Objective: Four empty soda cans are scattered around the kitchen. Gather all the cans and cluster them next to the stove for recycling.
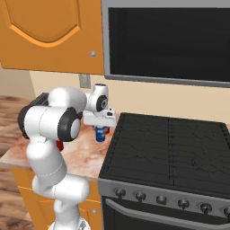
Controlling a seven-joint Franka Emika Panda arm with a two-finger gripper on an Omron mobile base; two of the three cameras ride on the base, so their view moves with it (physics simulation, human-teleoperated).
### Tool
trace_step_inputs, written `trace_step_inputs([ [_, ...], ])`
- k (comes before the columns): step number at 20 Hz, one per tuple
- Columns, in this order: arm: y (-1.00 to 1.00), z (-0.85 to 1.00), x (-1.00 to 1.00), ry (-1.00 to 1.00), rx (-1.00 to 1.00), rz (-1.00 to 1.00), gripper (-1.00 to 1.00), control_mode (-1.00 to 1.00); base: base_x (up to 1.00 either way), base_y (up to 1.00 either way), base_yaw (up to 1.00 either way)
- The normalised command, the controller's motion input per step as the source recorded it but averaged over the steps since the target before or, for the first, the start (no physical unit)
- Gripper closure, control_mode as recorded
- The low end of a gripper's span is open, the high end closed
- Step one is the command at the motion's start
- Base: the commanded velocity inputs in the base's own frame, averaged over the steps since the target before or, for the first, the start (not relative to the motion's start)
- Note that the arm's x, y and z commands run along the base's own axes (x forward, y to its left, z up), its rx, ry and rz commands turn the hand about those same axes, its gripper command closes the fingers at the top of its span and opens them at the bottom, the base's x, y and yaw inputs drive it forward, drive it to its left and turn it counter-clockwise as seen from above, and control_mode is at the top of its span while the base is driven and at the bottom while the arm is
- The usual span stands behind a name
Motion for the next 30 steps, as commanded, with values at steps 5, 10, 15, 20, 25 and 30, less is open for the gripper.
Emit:
trace_step_inputs([
  [5, 0.0, -0.04, 0.06, 0.0, 0.0, 0.0, 1.0, -1.0, 0.0, 0.0, 0.0],
  [10, 0.0, -0.08, 0.0, 0.0, 0.0, 0.0, -1.0, -1.0, 0.0, 0.0, 0.0],
  [15, 0.0, 0.0, 0.0, 0.0, 0.0, 0.0, -1.0, -1.0, 0.0, 0.0, 0.0],
  [20, 0.0, 0.0, 0.0, 0.0, 0.0, 0.0, -1.0, -1.0, 0.0, 0.0, 0.0],
  [25, 0.0, 0.02, -0.04, 0.0, 0.0, 0.0, -1.0, -1.0, 0.0, 0.0, 0.0],
  [30, 0.0, 0.02, -0.3, 0.0, 0.0, 0.0, -1.0, -1.0, 0.0, 0.0, 0.0],
])
